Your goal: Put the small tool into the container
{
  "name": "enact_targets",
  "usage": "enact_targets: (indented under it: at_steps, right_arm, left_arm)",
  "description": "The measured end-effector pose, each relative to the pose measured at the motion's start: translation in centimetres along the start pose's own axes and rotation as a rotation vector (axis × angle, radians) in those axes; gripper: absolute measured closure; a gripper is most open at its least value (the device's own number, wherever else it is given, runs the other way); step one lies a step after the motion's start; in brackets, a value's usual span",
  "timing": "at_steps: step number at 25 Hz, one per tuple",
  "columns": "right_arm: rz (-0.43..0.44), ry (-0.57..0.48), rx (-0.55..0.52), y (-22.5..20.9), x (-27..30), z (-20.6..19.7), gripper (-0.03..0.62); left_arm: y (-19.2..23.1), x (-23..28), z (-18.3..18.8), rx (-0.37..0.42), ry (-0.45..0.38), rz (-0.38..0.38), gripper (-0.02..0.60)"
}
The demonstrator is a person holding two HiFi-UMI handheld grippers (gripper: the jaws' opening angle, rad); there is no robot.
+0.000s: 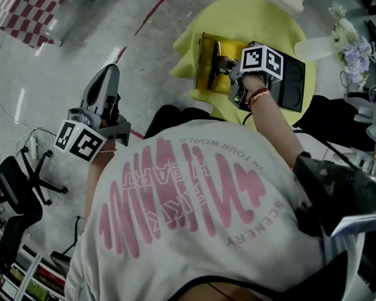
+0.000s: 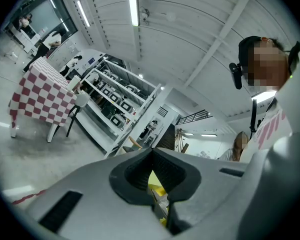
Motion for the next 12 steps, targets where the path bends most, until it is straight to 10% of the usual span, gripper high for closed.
enact_targets:
  at_steps: [12]
  right_arm:
    - [-0.022,-0.015,0.038,-0.91,0.54,0.02,0.586]
  left_arm:
    - [0.06,-0.29,-0.27,0.006,0.005,0.008,0.574]
Point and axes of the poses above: the fingertips, and each gripper's own axes: x forward along the fingers, y to its left, z out of its top, the point moved 1 cm from there along -x, backward along the fingers, and after that the axes turned 1 degree about -y, right-handed, at the moved point
